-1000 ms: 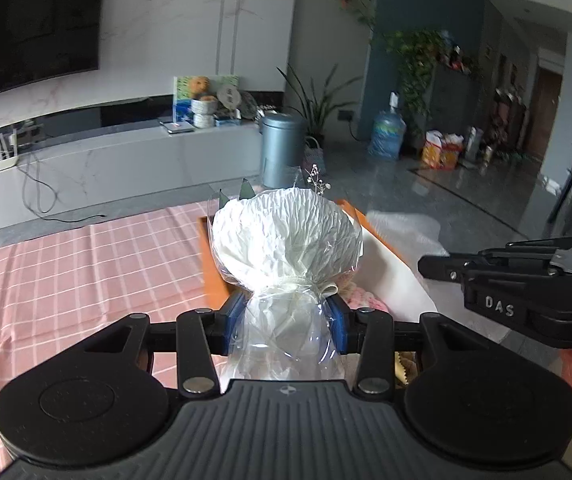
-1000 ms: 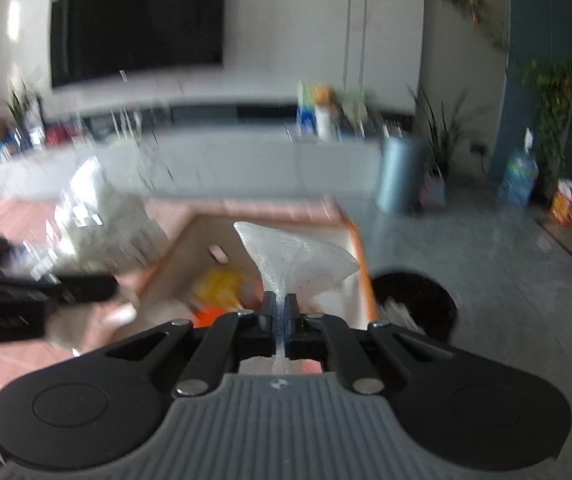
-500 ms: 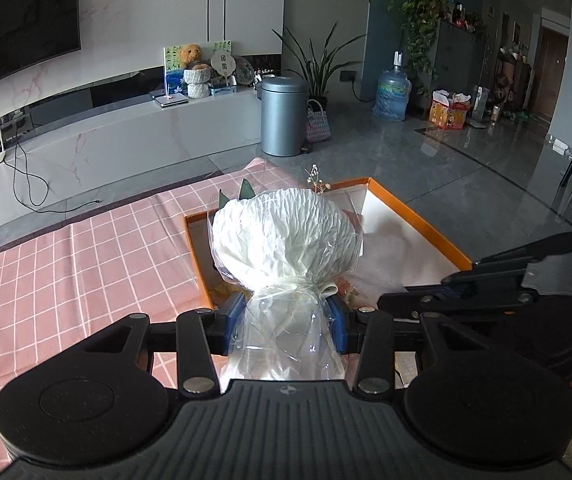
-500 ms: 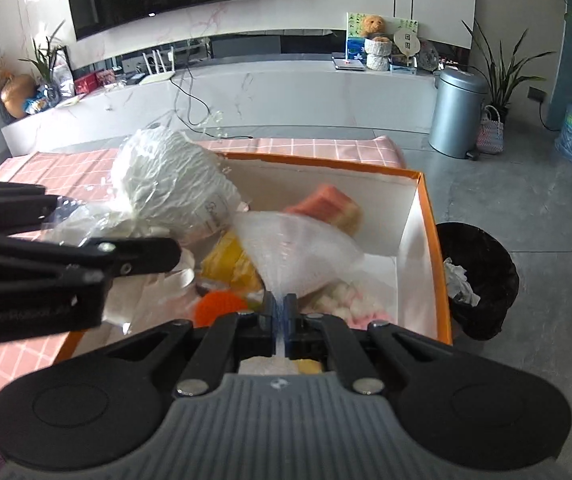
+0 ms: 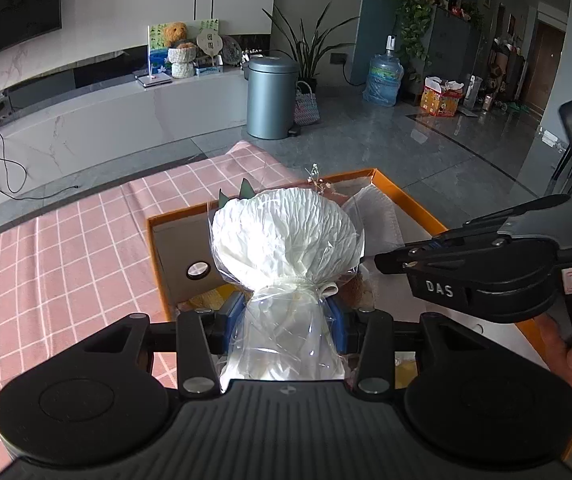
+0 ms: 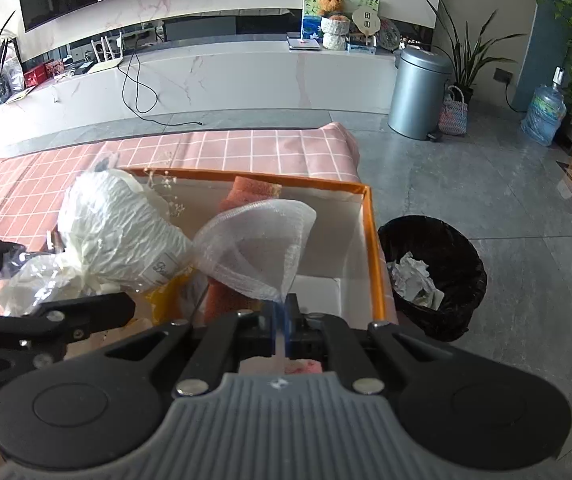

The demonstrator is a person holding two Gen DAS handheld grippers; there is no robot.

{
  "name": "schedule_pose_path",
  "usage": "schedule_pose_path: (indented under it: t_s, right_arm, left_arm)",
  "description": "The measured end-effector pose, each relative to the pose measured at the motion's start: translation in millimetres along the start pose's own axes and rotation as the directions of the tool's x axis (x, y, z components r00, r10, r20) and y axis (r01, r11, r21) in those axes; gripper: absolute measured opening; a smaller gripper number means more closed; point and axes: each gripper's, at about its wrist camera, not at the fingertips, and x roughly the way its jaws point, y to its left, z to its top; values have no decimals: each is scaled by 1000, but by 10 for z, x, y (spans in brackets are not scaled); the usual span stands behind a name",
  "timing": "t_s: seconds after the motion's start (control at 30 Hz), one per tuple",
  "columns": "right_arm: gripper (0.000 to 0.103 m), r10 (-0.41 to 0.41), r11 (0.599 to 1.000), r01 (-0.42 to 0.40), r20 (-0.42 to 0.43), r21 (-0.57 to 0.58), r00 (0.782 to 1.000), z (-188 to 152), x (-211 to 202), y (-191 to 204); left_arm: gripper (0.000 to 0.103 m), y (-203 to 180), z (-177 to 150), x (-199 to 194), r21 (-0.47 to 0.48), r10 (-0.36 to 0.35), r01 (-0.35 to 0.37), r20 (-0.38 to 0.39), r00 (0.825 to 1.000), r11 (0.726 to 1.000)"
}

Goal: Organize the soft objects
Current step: 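Carry the white bag bundle and clear bag over the orange box with both grippers, then open both grippers to drop the bags into the box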

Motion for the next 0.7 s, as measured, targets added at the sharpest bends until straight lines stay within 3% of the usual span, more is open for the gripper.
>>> schedule_pose_path:
  t_s: [0.47, 0.7]
  right_arm:
    - [1, 131, 985, -129, -5, 114, 991, -155, -684, -240]
    - [2, 91, 994, -86, -80, 65, 993, -315, -419, -65]
  left_arm:
    - [49, -110, -8, -266, -32, -69, 68, -50, 996, 997]
    - [50, -241, -141, -111, -26, -64, 62, -102, 993, 998]
